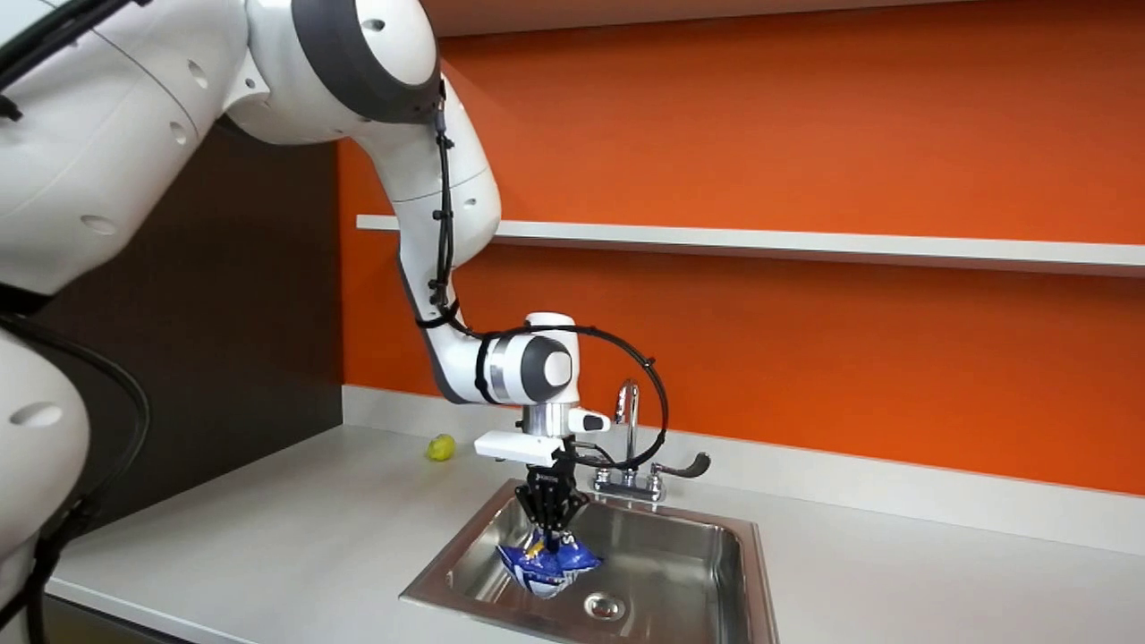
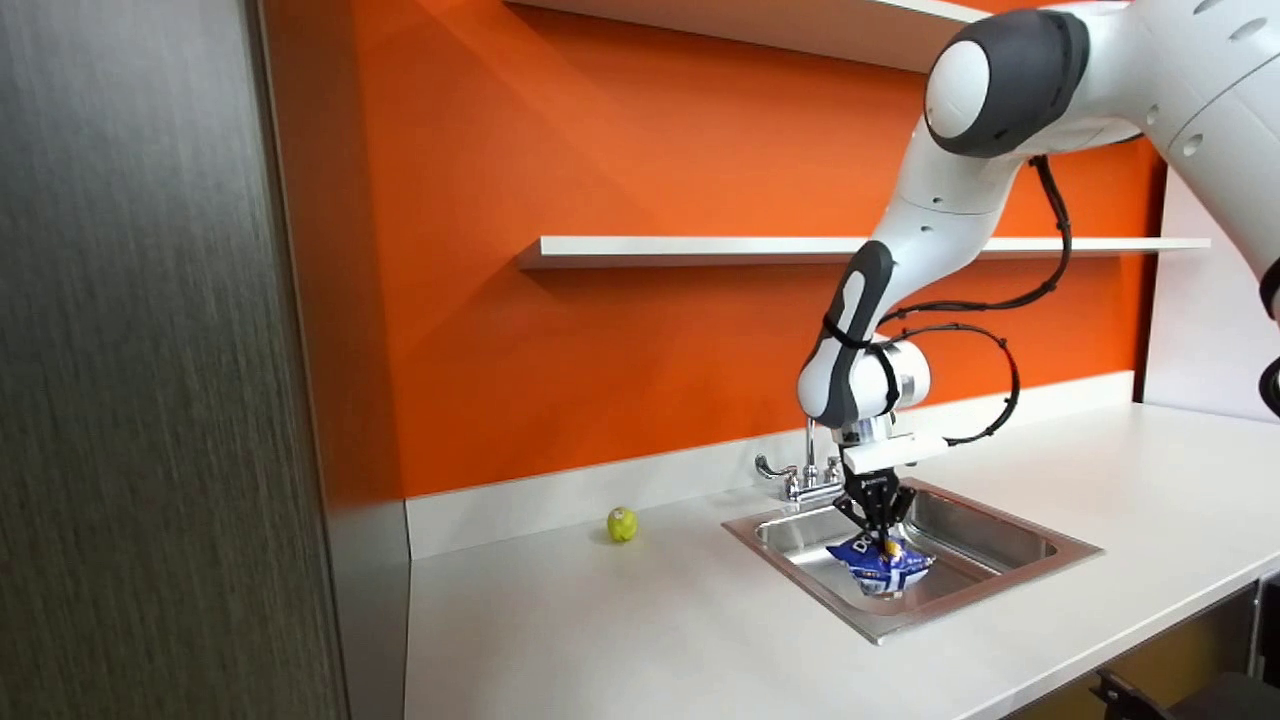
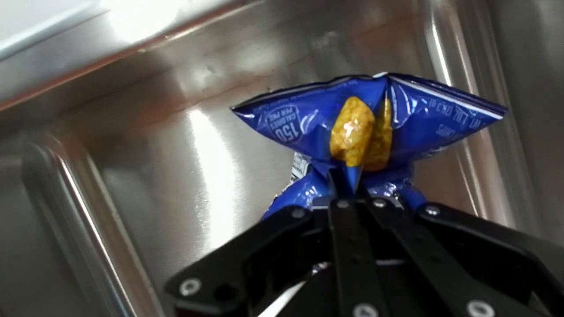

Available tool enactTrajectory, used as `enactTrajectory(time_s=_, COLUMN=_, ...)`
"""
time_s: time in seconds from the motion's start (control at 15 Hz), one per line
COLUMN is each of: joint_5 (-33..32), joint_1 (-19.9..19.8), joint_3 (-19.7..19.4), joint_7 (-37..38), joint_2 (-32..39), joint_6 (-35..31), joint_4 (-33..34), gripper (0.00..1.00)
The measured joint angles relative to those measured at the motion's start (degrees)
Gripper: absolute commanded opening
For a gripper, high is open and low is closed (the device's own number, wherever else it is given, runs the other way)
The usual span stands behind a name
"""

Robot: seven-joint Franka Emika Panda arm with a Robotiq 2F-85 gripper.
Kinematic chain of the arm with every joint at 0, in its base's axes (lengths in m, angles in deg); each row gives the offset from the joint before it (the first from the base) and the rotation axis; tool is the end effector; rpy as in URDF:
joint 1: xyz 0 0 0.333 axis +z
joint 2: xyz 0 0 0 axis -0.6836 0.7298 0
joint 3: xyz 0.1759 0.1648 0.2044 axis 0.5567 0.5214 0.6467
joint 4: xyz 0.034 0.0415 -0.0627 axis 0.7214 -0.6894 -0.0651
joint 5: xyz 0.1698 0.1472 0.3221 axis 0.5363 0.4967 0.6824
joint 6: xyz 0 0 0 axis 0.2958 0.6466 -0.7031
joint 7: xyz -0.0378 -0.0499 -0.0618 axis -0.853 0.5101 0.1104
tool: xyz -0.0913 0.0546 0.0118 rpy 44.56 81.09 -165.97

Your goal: Put the blue packet in the sink

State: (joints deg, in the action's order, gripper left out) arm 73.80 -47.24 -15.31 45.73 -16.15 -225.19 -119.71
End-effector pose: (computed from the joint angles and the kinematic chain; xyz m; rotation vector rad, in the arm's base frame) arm 0.5596 -0.1463 0.1443 2.9607 -0.4063 -0.2131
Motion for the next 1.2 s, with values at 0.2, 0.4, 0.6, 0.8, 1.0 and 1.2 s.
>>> enactTrajectory(time_s=0.2, joint_5=1.40, joint_1=-0.55, joint_3=0.07, joint_7=-0.01, joint_2=2.74, joint_6=-3.42, joint_4=0.36, gripper=0.00)
enactTrajectory(time_s=0.4, joint_5=2.14, joint_1=-0.83, joint_3=0.08, joint_7=-0.01, joint_2=5.15, joint_6=-5.67, joint_4=0.88, gripper=0.00)
enactTrajectory(time_s=0.6, joint_5=2.50, joint_1=-0.86, joint_3=0.09, joint_7=-0.01, joint_2=7.07, joint_6=-6.80, joint_4=1.37, gripper=0.00)
enactTrajectory(time_s=0.8, joint_5=2.61, joint_1=-0.86, joint_3=0.17, joint_7=-0.01, joint_2=8.29, joint_6=-7.34, joint_4=1.66, gripper=0.27)
enactTrajectory(time_s=1.0, joint_5=2.62, joint_1=-0.85, joint_3=0.19, joint_7=-0.01, joint_2=8.75, joint_6=-7.42, joint_4=1.80, gripper=0.47)
enactTrajectory(time_s=1.2, joint_5=2.62, joint_1=-0.84, joint_3=0.19, joint_7=-0.01, joint_2=8.72, joint_6=-7.42, joint_4=1.86, gripper=0.71)
